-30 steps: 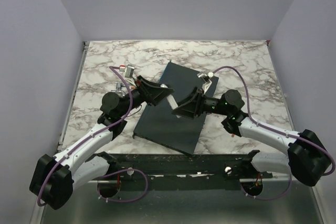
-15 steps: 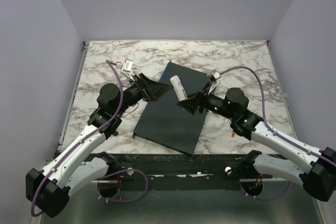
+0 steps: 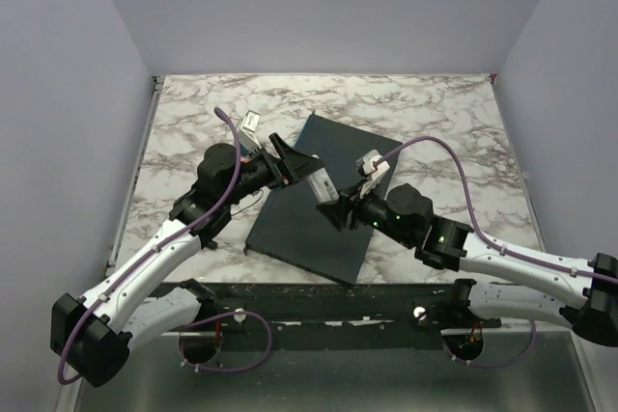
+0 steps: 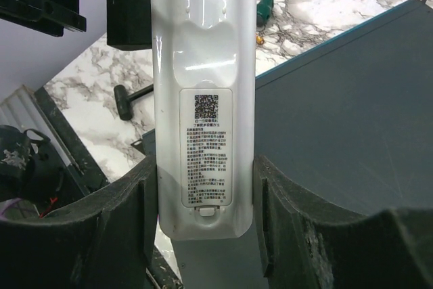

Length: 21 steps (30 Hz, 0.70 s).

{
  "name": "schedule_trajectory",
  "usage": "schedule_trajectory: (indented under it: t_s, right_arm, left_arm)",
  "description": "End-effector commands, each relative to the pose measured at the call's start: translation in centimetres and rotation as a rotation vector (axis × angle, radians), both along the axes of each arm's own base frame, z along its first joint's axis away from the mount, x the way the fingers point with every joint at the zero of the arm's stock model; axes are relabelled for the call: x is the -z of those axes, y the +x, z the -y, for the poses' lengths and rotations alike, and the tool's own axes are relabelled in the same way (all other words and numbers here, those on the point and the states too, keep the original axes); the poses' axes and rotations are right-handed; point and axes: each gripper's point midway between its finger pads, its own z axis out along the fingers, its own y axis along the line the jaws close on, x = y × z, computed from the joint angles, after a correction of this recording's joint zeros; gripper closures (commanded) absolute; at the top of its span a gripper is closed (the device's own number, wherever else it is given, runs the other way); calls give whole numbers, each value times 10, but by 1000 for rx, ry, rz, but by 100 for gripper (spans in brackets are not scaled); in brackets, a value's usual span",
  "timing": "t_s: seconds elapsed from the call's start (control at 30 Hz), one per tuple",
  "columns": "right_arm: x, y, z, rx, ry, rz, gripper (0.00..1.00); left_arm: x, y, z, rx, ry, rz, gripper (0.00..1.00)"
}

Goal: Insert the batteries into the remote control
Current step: Adjust the remote control.

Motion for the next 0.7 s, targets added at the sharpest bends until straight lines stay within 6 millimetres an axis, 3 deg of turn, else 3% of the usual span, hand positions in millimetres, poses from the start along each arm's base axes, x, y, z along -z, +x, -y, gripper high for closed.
schedule_trajectory:
  t_s: [0.0, 0.1, 0.47, 0.67]
  right_arm:
    - [-20, 8, -4, 59, 5, 65, 99]
    - [-23, 7, -6, 65, 10, 77, 99]
    - [-33, 6, -15, 70, 18, 110, 99]
    - [-32, 4, -14, 72, 15, 112, 99]
  left_arm:
    - [-6, -1, 3, 2, -3, 13, 29]
    - [-7, -3, 6, 17, 3, 21, 38]
    - [-1, -5, 13, 20, 70, 28, 54]
    - [1, -4, 13, 13, 73, 30, 77]
